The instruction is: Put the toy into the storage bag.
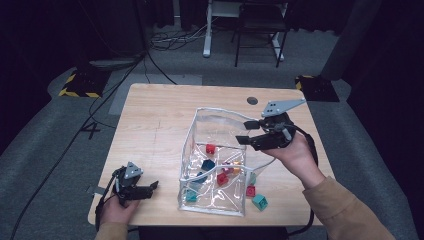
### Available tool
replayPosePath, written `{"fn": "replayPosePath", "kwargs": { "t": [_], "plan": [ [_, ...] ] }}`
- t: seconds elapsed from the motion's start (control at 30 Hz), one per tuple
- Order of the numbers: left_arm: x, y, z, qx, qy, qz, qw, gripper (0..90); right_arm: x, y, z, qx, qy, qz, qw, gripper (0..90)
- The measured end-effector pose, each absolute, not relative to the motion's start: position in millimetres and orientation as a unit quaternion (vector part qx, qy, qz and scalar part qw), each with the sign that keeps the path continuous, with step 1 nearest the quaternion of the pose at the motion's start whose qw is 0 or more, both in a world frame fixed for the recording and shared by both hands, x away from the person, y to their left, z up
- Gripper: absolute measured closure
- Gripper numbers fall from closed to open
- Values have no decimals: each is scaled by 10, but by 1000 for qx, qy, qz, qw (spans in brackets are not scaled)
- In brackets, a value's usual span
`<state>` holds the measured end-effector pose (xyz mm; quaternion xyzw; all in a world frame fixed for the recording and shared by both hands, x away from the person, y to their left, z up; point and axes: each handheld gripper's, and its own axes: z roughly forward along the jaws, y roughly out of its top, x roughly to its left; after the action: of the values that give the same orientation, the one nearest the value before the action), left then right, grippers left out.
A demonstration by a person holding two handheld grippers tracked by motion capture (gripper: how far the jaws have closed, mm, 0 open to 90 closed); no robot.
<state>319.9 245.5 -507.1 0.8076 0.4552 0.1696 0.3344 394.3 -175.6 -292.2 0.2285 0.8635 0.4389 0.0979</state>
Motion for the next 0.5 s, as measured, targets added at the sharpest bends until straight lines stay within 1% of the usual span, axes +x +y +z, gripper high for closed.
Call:
{"fn": "replayPosePath", "kwargs": {
  "t": [0.3, 0.5],
  "plan": [
    [3199, 2454, -5071, 808, 455, 170, 334, 179, 3830, -2046, -2871, 237, 855, 448, 113, 410],
    [3199, 2454, -5071, 808, 455, 170, 334, 179, 3771, -2377, -2907, 264, 839, 460, 122, 411]
  ]
}}
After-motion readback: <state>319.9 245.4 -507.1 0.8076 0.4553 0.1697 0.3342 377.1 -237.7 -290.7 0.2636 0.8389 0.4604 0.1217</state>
